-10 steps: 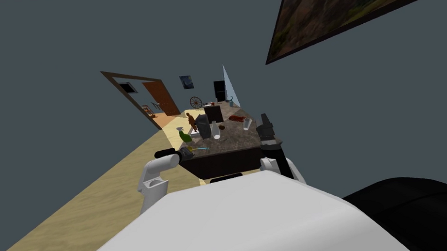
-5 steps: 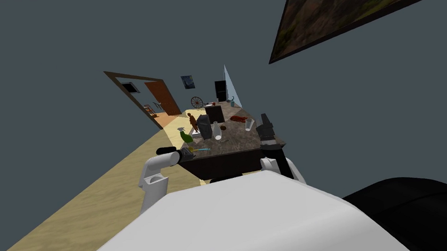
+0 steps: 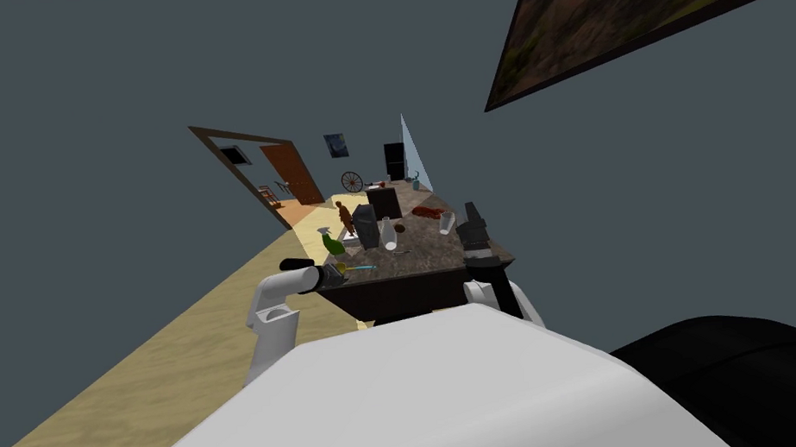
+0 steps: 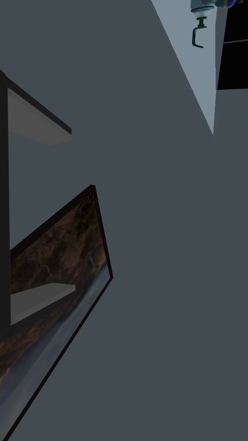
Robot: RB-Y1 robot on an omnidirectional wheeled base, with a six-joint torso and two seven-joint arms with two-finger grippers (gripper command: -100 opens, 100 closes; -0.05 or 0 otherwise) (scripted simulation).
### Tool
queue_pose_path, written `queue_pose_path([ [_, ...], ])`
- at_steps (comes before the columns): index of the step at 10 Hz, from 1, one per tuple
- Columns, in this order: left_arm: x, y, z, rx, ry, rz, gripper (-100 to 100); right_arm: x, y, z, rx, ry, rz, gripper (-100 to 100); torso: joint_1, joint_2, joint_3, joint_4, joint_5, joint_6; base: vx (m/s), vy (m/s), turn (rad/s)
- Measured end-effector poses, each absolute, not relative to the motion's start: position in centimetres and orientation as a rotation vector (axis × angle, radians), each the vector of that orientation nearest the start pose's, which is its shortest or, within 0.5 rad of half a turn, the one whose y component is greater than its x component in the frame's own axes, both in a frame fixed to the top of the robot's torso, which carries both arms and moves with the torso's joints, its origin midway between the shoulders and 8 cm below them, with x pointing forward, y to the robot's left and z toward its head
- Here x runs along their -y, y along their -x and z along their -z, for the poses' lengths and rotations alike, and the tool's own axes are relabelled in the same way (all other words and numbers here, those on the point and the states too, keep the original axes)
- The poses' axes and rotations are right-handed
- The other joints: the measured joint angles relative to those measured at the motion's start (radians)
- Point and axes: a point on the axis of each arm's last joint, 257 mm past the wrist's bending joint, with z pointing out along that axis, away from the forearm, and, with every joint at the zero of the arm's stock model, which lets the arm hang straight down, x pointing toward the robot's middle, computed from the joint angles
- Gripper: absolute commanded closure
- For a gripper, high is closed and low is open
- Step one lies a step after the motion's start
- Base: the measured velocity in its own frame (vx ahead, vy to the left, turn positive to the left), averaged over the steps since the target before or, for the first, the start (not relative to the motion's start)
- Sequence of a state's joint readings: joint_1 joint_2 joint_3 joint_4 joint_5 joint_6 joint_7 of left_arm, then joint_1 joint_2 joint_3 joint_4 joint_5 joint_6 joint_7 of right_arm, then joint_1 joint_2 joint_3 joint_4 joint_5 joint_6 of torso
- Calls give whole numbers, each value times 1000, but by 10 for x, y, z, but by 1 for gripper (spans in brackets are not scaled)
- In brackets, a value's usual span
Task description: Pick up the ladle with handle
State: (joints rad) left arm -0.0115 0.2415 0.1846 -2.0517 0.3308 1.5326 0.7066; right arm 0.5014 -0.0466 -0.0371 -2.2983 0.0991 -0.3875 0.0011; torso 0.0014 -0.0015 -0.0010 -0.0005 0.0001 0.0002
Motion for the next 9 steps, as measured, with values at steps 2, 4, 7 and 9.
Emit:
queue_pose_path([
  [2,-304,-406,303,-1146,2609,766,-100,281,-359,-10,-766,-636,-1172,0,-1,1,1,0,0,0,0,0,0],
  [4,-304,-410,311,-1145,2611,764,-100,281,-359,-10,-766,-636,-1172,0,-1,1,1,0,0,0,0,0,0],
  [7,-306,-414,321,-1146,2608,767,100,281,-359,-10,-766,-636,-1172,0,-1,1,1,0,0,0,0,0,0],
  [9,-306,-415,320,-1146,2607,768,100,281,-359,-10,-766,-636,-1172,0,-1,2,1,0,0,0,0,0,0],
])
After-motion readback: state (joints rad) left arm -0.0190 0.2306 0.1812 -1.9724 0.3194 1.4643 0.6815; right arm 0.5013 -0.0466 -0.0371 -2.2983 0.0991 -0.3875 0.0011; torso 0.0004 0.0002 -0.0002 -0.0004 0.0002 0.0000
